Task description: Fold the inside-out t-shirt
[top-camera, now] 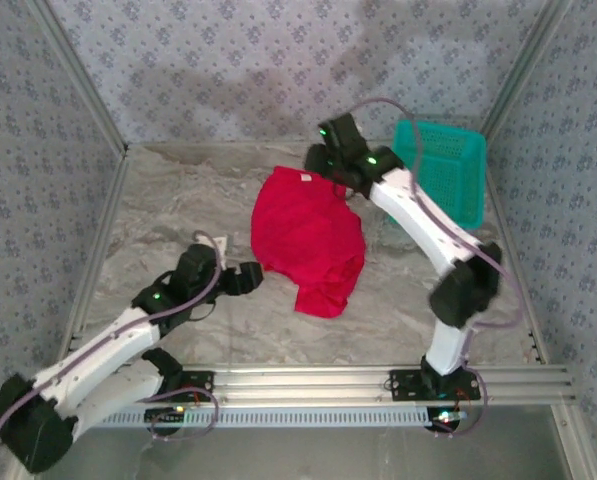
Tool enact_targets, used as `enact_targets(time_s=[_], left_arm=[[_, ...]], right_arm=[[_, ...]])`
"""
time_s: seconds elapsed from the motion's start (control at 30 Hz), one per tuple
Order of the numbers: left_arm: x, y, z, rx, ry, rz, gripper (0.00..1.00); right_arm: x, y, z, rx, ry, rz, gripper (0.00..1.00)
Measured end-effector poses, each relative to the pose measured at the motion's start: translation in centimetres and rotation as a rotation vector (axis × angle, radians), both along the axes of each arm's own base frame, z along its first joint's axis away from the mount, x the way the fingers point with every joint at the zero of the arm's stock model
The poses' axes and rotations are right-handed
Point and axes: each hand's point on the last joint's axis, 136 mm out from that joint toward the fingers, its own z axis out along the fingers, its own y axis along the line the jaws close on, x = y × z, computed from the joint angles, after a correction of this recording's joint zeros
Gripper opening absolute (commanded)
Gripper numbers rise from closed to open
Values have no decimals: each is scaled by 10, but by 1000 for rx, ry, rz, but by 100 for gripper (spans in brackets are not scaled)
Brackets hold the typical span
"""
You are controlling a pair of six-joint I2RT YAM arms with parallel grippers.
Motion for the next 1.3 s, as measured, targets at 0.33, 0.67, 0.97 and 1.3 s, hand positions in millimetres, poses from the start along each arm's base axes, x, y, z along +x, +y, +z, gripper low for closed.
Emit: enact_targets(time_s=[0.33,0.67,0.97,1.3], left_arm=[[30,-98,-50,245,62,-158,81],[55,-102,-90,459,91,-125,2],[87,-45,-11,344,33,67,0],[107,74,66,207,1,353,0]], right_arm=[[-101,-105,-80,81,72,-78,52],[-170,-75,-184,194,321,31,55],[-184,-9,-243,180,469,131,4],[-138,-33,-187,167,366,16,0]])
